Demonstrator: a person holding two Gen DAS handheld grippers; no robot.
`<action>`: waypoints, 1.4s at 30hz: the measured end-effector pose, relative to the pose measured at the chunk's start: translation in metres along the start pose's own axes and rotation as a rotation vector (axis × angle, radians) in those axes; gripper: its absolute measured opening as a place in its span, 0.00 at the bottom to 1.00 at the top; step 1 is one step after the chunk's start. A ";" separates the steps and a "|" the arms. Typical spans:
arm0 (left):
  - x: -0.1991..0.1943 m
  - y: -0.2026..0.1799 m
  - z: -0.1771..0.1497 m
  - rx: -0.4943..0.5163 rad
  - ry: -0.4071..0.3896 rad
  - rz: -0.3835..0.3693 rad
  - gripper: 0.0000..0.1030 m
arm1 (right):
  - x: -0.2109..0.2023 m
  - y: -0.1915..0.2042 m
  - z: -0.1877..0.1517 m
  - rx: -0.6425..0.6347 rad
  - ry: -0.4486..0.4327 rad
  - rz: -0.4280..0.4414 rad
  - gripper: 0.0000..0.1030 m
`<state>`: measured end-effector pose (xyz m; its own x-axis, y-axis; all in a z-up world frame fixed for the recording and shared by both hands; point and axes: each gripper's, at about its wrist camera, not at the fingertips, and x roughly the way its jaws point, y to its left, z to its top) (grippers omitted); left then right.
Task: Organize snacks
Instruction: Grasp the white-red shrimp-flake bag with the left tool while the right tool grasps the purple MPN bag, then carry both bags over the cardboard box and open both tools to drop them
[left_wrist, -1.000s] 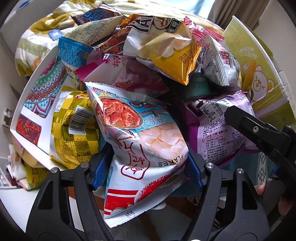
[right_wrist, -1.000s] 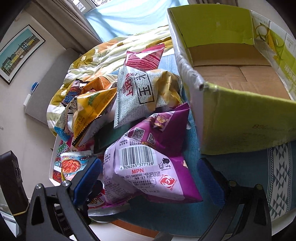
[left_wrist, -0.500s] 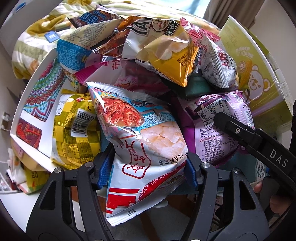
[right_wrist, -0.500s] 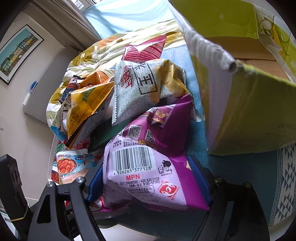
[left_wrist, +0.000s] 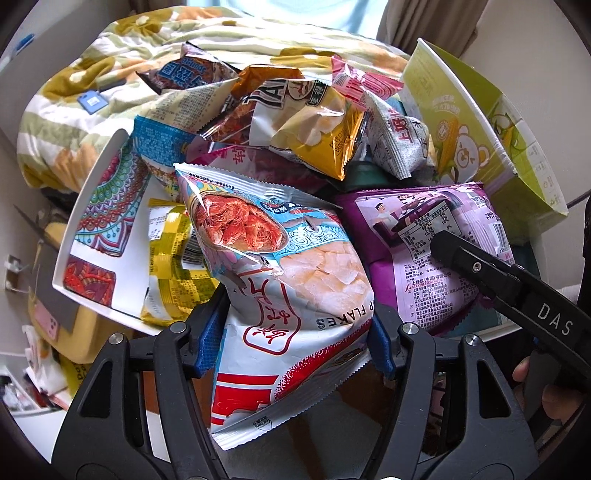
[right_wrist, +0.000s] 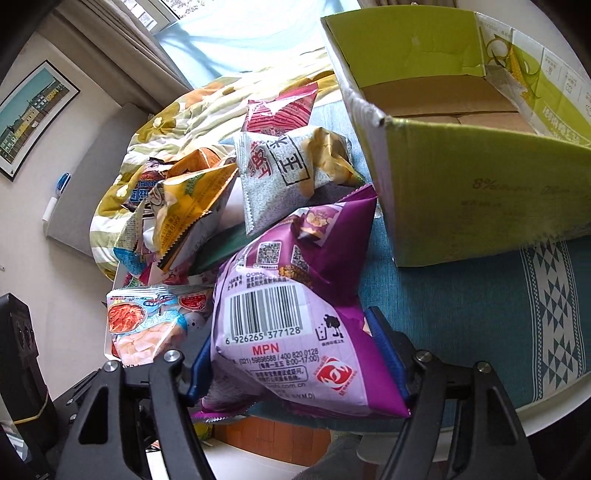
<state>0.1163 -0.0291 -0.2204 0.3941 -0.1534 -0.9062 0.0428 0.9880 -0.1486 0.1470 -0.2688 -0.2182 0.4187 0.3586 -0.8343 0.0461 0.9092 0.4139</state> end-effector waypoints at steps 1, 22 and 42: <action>-0.006 -0.001 -0.002 0.009 -0.007 -0.005 0.60 | -0.005 0.002 -0.002 0.002 -0.006 -0.001 0.67; -0.115 -0.039 0.057 0.250 -0.244 -0.096 0.60 | -0.137 0.047 -0.009 0.015 -0.315 -0.094 0.67; -0.005 -0.256 0.215 0.291 -0.232 -0.098 0.60 | -0.171 -0.102 0.161 -0.032 -0.430 -0.211 0.67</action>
<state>0.3010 -0.2765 -0.0925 0.5712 -0.2713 -0.7746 0.3361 0.9384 -0.0808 0.2164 -0.4572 -0.0590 0.7408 0.0511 -0.6697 0.1455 0.9612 0.2342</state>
